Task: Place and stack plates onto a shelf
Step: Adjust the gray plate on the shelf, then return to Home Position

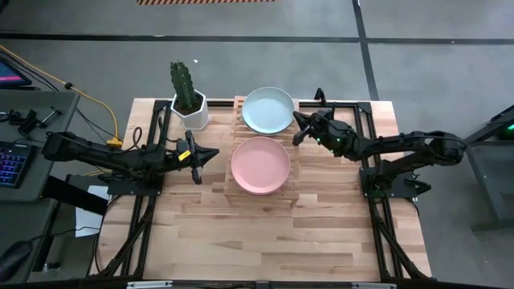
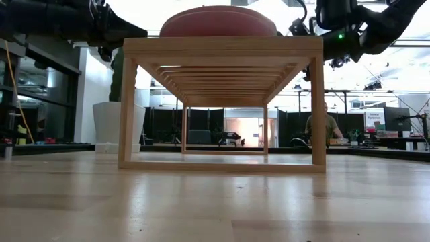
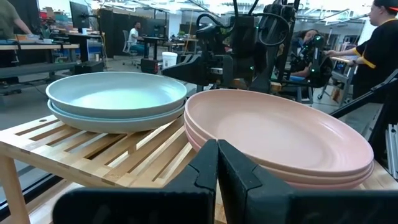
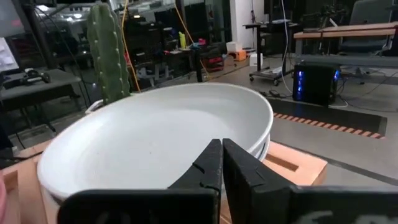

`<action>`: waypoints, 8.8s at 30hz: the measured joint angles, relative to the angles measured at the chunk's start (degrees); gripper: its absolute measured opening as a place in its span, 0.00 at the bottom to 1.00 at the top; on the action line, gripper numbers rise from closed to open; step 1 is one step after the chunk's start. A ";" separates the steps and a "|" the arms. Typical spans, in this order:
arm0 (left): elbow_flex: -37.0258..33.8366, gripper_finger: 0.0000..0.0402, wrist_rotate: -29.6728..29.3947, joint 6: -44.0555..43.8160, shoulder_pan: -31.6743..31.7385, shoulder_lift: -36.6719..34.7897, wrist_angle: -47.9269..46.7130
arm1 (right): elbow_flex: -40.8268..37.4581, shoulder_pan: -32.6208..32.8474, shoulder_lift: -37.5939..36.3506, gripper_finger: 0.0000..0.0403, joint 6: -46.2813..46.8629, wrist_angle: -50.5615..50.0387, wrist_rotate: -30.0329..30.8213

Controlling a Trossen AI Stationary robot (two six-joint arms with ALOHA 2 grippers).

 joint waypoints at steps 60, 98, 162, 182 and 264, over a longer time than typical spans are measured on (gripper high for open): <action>-13.16 0.00 14.56 2.54 -0.47 -32.46 -14.55 | 0.07 15.57 -29.93 0.00 2.92 -33.04 -3.04; -13.09 0.00 10.99 3.13 -1.16 -32.54 -16.73 | -22.39 18.96 -59.11 0.00 7.75 -41.86 -14.13; -13.05 0.00 14.08 3.08 3.34 -41.42 -28.14 | -27.67 25.33 -68.22 0.00 7.93 -40.51 -17.75; -13.07 0.00 14.05 3.08 2.29 -41.42 -28.10 | -27.69 19.52 -72.91 0.00 7.83 -40.40 -17.74; -13.09 0.00 14.03 3.08 2.28 -41.27 -28.12 | -27.69 20.28 -72.08 0.00 7.85 -40.42 -17.51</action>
